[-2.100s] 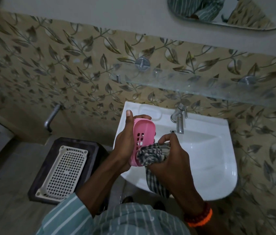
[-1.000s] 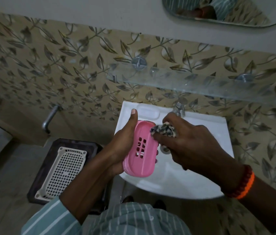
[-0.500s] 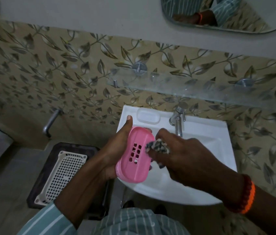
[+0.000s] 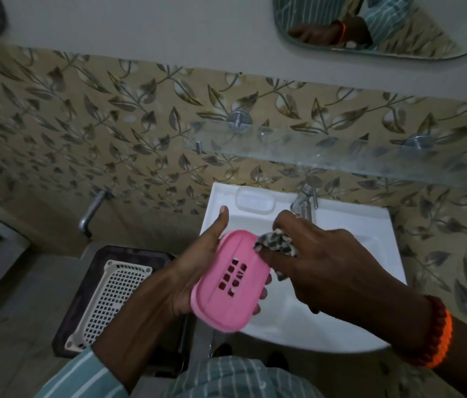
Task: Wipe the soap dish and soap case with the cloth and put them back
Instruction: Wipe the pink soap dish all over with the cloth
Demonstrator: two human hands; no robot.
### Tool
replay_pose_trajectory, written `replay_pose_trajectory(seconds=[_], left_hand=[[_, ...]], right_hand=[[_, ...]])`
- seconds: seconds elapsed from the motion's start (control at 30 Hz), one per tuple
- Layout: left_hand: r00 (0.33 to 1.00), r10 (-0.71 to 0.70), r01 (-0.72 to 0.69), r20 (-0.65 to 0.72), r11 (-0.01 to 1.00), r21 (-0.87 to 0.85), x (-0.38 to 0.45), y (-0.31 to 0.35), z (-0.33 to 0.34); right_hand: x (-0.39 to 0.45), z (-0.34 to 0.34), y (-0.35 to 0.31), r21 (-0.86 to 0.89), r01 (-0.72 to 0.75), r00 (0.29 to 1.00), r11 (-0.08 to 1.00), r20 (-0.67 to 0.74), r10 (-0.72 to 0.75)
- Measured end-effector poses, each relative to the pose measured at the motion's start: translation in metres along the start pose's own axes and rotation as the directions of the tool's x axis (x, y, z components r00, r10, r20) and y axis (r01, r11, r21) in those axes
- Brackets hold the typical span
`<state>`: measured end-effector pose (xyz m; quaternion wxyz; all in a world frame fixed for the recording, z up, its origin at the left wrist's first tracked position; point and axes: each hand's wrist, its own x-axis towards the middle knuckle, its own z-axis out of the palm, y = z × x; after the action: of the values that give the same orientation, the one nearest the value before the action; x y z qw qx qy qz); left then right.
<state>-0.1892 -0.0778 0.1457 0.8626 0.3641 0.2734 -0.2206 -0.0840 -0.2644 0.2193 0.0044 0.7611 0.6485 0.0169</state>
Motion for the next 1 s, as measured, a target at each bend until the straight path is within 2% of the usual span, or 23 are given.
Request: replay_pose_trajectory(seconds=[0.1,0.17,0.23,0.33,0.43,0.57,0.67,0.7,0.73,0.8,0.83,0.93,1.0], left_hand=[[0.985,0.162,-0.154,-0.055,0.980,0.123,0.001,0.004,0.002],[0.948,0.293,-0.263,-0.121,0.940,0.217,0.004,0.003,0.009],[0.899,0.414,-0.380,-0.144,0.900,0.214,0.007,0.007,0.013],[0.834,0.546,-0.537,-0.081,0.837,0.105,0.008,0.020,0.016],[0.772,0.635,-0.636,-0.038,0.771,-0.019,0.012,0.023,0.021],[0.743,0.670,-0.649,0.008,0.722,-0.240,0.020,0.015,0.031],[0.730,0.683,-0.646,0.027,0.702,-0.298,0.023,0.007,0.024],[0.740,0.672,-0.632,0.018,0.705,-0.320,0.022,0.006,0.023],[0.750,0.661,-0.621,0.003,0.706,-0.340,0.023,0.004,0.023],[0.766,0.642,-0.606,-0.027,0.708,-0.363,0.025,0.002,0.024],[0.780,0.625,-0.589,-0.034,0.715,-0.377,0.025,0.001,0.027],[0.820,0.573,-0.515,-0.021,0.719,-0.466,0.029,-0.007,0.025],[0.817,0.576,-0.519,-0.008,0.730,-0.444,0.028,-0.011,0.028]], right_hand=[[-0.007,0.000,-0.017,0.099,-0.172,0.985,0.980,0.024,0.171],[-0.008,0.001,-0.030,0.167,-0.244,0.970,0.955,0.048,0.239],[-0.010,0.002,-0.042,0.254,-0.272,0.962,0.928,0.058,0.266],[-0.013,0.008,-0.058,0.385,-0.322,0.944,0.865,0.058,0.325],[-0.009,0.008,-0.065,0.524,-0.381,0.905,0.762,0.042,0.424],[0.002,0.005,-0.071,0.741,-0.321,0.897,0.589,0.039,0.440],[0.006,-0.007,-0.072,0.904,-0.234,0.897,0.358,0.059,0.438],[0.004,-0.011,-0.069,0.927,-0.200,0.895,0.317,0.041,0.444],[0.004,-0.015,-0.064,0.917,-0.185,0.882,0.354,-0.003,0.471],[0.004,-0.020,-0.055,0.747,-0.299,0.840,0.594,-0.090,0.535],[0.008,-0.023,-0.052,0.634,-0.370,0.820,0.679,-0.121,0.560],[0.034,-0.029,-0.062,0.432,-0.483,0.806,0.762,-0.120,0.579],[0.043,-0.021,-0.076,0.452,-0.466,0.825,0.761,-0.090,0.558]])
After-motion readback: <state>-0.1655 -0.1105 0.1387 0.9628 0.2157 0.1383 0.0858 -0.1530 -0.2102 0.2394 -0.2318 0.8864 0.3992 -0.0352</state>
